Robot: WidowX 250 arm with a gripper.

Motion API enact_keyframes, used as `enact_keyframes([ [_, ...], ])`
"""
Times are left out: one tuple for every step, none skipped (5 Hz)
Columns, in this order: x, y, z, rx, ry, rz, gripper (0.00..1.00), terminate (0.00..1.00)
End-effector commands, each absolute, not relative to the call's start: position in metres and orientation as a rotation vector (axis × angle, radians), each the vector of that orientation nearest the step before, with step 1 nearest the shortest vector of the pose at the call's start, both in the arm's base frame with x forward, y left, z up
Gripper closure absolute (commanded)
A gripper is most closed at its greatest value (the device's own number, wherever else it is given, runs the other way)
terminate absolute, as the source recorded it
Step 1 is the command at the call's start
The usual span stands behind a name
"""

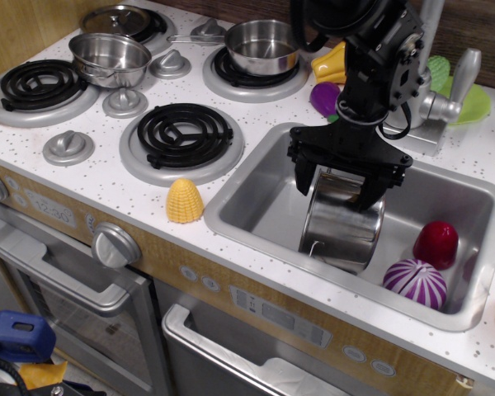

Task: Flip pot upright in sink

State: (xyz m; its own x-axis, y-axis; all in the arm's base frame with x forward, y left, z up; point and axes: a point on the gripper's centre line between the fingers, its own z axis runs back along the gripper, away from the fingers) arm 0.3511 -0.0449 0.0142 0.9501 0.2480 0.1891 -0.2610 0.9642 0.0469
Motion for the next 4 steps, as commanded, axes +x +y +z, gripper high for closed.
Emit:
enact_keyframes([
  [0.3555, -0.0349, 0.0286, -0.123, -0.232, 0.272, 0.0, 0.0],
  [0.3556, -0.0327, 0.0279, -0.239, -0.24, 0.286, 0.0, 0.0],
  [0.3558, -0.0343, 0.0285, -0.386, -0.243, 0.317, 0.0, 0.0],
  [0.3568, -0.0402, 0.0267, -0.435, -0.269, 0.349, 0.0, 0.0],
])
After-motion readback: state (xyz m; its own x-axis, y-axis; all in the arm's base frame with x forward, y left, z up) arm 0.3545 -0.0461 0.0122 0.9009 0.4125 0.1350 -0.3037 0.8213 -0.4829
